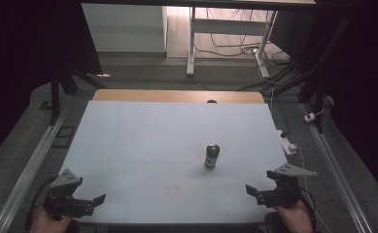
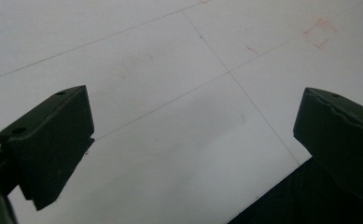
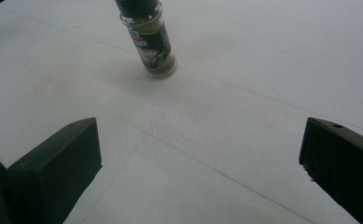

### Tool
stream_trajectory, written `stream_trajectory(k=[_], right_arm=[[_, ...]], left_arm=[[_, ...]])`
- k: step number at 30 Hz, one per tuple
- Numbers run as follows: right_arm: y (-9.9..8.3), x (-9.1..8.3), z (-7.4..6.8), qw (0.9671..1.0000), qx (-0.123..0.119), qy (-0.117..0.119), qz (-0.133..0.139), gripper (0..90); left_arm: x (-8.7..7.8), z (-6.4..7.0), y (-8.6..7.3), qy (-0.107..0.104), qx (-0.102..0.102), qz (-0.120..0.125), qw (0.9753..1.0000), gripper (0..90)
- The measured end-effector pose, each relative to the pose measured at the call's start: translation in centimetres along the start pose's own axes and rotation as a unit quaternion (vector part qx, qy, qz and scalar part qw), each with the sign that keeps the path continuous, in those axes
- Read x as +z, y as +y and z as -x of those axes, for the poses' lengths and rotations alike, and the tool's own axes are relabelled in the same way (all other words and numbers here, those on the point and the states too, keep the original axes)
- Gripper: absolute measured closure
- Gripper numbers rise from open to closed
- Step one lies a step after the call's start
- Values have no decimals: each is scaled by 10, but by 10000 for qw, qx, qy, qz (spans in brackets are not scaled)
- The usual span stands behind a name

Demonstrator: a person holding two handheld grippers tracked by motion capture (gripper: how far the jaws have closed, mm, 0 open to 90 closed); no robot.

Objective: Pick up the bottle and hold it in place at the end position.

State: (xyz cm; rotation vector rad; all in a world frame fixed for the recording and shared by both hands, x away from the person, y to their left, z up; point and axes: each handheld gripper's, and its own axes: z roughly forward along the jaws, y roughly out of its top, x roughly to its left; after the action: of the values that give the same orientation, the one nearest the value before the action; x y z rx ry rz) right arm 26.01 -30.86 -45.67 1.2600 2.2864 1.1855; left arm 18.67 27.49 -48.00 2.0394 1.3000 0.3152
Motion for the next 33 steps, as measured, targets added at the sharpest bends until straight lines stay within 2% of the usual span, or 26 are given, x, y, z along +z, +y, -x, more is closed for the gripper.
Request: stream_trajectory(k=[5,10,13,24,33], right_arm=[[-1,0,-1,9998,55,37,-199,0],[-2,1,-8,9991,-150,-84,-386,0],[-3,0,-10,9990,-238,-110,-374,0],[-4,-1,-9,9992,-171,-32,-358,0],[-3,-1,-13,9987,-242,-233,-382,0]], left_arm=[[-1,-2,-1,-112,-55,39,9999,0],[-2,-4,-1,-149,-99,60,9998,0],[-2,-4,-1,-173,-111,76,9998,0],[-2,-5,-2,-259,-102,85,9996,0],[-2,-4,-1,-292,-57,72,9995,0]])
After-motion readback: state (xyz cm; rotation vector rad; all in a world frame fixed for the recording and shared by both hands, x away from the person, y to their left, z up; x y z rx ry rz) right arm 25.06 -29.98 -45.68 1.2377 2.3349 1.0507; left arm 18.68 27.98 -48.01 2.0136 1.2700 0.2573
